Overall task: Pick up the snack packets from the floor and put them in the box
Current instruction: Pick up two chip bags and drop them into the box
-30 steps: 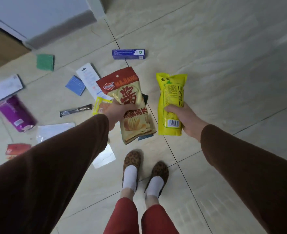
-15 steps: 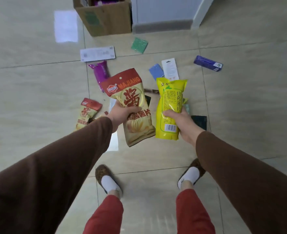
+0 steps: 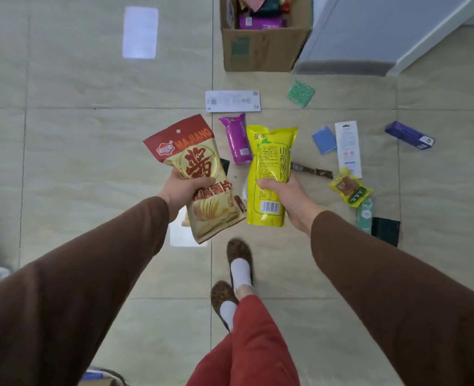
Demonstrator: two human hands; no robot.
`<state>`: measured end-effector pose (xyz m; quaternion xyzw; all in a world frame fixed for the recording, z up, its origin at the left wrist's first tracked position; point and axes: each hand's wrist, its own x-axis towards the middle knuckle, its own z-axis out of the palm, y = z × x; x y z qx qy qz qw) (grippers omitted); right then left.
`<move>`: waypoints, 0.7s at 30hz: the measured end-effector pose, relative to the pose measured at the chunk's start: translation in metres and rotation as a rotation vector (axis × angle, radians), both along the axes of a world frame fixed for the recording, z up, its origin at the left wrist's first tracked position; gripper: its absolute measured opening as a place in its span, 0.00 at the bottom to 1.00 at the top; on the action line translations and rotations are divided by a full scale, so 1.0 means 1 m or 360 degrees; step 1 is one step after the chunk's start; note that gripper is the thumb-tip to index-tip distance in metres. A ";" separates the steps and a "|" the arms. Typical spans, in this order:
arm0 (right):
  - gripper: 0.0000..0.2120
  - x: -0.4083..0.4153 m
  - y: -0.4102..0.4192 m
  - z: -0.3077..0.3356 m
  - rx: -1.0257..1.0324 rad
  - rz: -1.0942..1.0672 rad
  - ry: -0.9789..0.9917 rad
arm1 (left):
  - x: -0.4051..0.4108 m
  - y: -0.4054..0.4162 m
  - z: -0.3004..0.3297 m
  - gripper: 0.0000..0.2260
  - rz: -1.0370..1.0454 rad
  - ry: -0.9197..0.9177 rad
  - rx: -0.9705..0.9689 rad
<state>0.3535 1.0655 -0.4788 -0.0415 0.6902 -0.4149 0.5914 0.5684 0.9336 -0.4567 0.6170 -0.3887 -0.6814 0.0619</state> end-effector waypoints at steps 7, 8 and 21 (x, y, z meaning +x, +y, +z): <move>0.31 0.027 -0.098 0.003 -0.0010 0.0007 0.0045 | 0.017 -0.093 -0.006 0.26 -0.0040 0.0041 -0.0042; 0.31 0.032 -0.115 0.004 -0.0013 -0.0002 0.0051 | 0.019 -0.109 -0.006 0.26 -0.0049 0.0047 -0.0049; 0.29 0.127 -0.311 0.020 -0.0043 -0.0273 0.0139 | 0.088 -0.342 0.022 0.19 -0.0338 0.0069 0.0000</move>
